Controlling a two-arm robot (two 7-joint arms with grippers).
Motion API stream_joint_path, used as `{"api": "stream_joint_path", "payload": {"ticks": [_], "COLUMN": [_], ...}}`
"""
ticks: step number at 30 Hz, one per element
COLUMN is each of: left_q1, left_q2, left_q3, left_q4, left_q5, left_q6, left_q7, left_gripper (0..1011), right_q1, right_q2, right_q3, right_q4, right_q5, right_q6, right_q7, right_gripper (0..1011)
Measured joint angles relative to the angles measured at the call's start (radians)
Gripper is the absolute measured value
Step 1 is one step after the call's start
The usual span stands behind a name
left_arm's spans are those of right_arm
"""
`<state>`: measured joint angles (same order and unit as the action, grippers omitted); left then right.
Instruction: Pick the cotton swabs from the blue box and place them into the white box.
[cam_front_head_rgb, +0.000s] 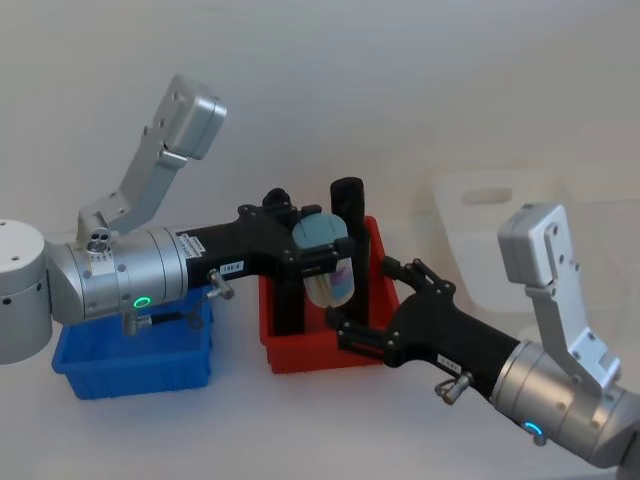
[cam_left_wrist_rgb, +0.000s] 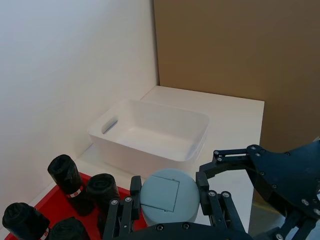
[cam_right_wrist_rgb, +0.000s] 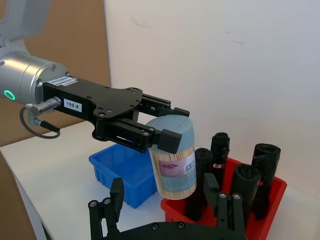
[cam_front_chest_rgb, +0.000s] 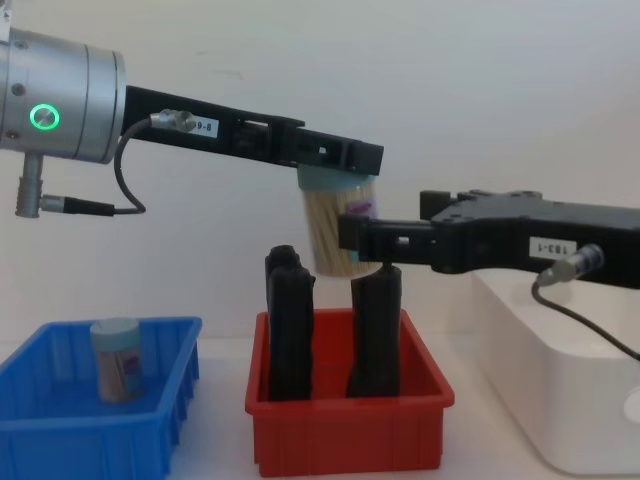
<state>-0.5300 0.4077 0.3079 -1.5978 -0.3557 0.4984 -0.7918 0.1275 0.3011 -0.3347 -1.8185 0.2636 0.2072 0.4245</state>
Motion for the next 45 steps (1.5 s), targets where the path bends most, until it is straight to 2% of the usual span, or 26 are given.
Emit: {"api": "stream_joint_path", "payload": {"ticks": [13,25,40,45], "left_q1": [0.0,0.0,0.0,0.0], "left_q2": [0.0,0.0,0.0,0.0], "left_q3": [0.0,0.0,0.0,0.0], "left_q4": [0.0,0.0,0.0,0.0], "left_q5": [0.0,0.0,0.0,0.0], "left_q6": [0.0,0.0,0.0,0.0], "left_q7": [0.0,0.0,0.0,0.0], "left_gripper": [652,653,653,653], "right_q1": [0.047,0.092,0.141,0.155], "right_q2": [-0.025,-0.05,-0.084,-0.093], "right_q3": [-0.005,-0.015,-0.029,-0.033], "right_q4": [0.054,0.125,0.206,0.225], "right_q5": [-0.027,-0.046,-0.068,-0.076], "right_q6": [0.001,0.004,-0.03,-0.043], "right_q7": [0.009,0.045,0.071,0.078], "right_gripper": [1001,1002,1001,917]}}
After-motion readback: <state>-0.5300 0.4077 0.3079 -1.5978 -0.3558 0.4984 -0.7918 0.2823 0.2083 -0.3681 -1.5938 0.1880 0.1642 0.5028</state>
